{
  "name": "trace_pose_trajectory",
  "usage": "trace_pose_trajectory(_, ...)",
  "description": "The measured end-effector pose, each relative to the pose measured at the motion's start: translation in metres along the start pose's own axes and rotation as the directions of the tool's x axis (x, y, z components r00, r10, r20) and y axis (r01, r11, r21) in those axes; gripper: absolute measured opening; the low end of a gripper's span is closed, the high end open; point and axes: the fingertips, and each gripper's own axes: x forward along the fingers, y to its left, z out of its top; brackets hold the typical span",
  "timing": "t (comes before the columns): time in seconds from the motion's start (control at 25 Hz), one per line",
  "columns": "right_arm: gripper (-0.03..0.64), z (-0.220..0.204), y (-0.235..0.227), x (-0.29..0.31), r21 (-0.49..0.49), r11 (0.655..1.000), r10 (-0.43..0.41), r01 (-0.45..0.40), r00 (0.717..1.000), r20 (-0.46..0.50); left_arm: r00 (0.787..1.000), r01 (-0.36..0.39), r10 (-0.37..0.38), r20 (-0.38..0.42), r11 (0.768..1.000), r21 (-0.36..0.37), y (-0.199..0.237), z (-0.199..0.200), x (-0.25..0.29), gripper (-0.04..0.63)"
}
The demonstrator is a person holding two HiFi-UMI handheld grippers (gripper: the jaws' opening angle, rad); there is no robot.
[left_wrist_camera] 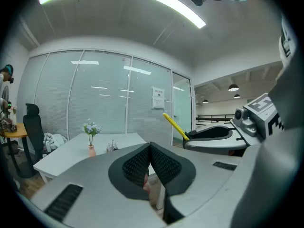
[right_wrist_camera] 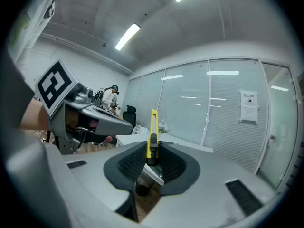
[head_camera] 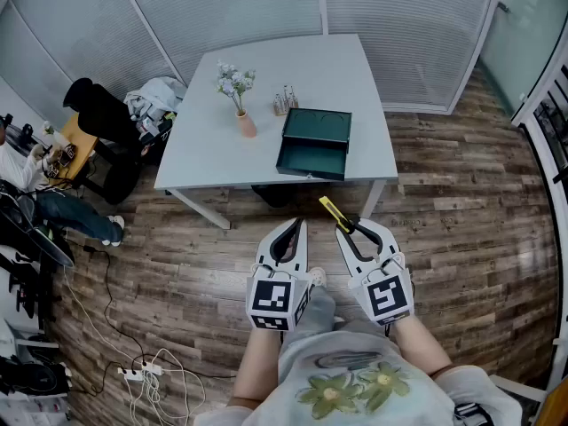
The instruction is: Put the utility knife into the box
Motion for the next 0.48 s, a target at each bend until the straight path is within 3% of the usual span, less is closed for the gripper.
trace_pose_trajectory(0.48,0.080,0.003,-0.026,0.034,-0.027,1.000,-0.001,0.002,1.000,0.030,1.000,0.004,-0.004,-0.001,1.000,-0.023,0.024,0.004,0.036,-0.006)
